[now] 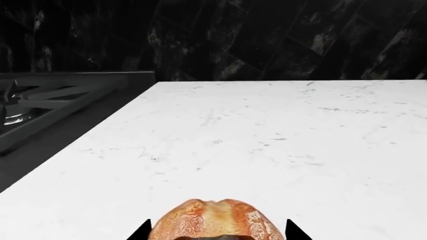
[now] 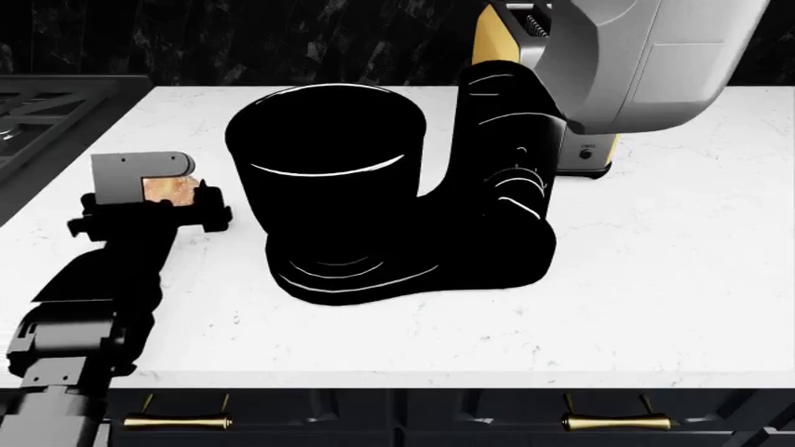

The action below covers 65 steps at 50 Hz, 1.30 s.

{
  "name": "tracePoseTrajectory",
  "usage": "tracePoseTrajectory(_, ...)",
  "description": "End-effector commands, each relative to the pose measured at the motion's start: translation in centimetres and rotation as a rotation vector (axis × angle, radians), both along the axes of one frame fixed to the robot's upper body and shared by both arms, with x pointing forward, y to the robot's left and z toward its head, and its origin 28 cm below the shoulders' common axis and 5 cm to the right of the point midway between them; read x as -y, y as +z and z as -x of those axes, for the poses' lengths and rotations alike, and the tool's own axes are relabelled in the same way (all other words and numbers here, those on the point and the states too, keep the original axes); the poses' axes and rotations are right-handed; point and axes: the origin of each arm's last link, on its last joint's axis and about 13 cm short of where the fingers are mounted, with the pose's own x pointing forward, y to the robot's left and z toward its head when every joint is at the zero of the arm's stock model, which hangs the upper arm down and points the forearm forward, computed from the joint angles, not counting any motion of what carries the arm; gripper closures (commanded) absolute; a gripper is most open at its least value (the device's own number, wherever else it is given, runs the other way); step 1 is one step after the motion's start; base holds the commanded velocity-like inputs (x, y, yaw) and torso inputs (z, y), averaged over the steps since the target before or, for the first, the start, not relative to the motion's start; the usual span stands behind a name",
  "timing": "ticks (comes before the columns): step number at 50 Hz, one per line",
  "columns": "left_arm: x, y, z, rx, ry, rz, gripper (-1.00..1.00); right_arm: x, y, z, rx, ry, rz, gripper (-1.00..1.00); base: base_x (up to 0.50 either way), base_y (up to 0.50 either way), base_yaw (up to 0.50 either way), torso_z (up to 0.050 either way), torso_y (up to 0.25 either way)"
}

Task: Place the bread in the stand mixer bowl.

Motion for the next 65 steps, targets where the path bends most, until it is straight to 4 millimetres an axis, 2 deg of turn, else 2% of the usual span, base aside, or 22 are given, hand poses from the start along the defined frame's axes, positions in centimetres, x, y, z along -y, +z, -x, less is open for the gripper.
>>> tracePoseTrajectory(1,0.1,-1.6,0.5,-0.08,0.003,-0.049,1.0,0.0,0.0,0.0,0.002,0.002,-0.005,-1.0,0.0,0.0,0.0,0.0,0.0)
tracePoseTrajectory(6,0.2,-1.4,0.7,-0.08,-0.003,-0.05,1.0,0.1,-0.1,0.0,0.001,0.001,-0.008,-1.0,0.0,0.0,0.0,0.0,0.0)
tracePoseTrajectory(11,0.3,0.0,1.0,-0.045,-0.002,-0.048,1.0,0.1,-0.1,0.0,0.002,0.001,-0.009,-1.0,0.0,0.0,0.0,0.0,0.0)
tracePoseTrajectory(26,0.2,8.5,0.8,0.124,0.061,-0.119,1.0,0.2,-0.2,0.2,0.013,0.005,-0.019,-1.0,0.0,0.0,0.0,0.0,0.0)
tracePoseTrajectory(30,0.1,9.9,0.9,0.145,0.074,-0.142,1.0,0.2,-0.1,0.3,0.018,0.007,-0.018,-1.0,0.0,0.0,0.0,0.0,0.0)
tracePoseTrajectory(36,0.3,12.7,1.7,0.185,0.067,-0.172,1.0,0.2,0.1,0.5,0.023,0.011,-0.02,-1.0,0.0,0.0,0.0,0.0,0.0)
tracePoseTrajectory(37,0.9,14.7,2.2,0.206,0.033,-0.161,1.0,0.2,0.3,0.6,0.03,0.016,-0.022,-1.0,0.0,0.0,0.0,0.0,0.0)
tracePoseTrajectory(39,1.4,15.4,2.7,0.216,0.006,-0.15,1.0,0.3,0.3,0.6,0.031,0.016,-0.026,-1.0,0.0,0.0,0.0,0.0,0.0)
tracePoseTrajectory(47,2.0,16.5,3.1,0.232,-0.014,-0.169,1.0,0.3,0.2,0.5,0.03,0.018,-0.03,-1.0,0.0,0.0,0.0,0.0,0.0)
tracePoseTrajectory(65,3.7,15.6,4.7,0.23,-0.133,-0.134,1.0,0.4,-0.3,0.4,0.024,0.022,-0.041,-1.0,0.0,0.0,0.0,0.0,0.0)
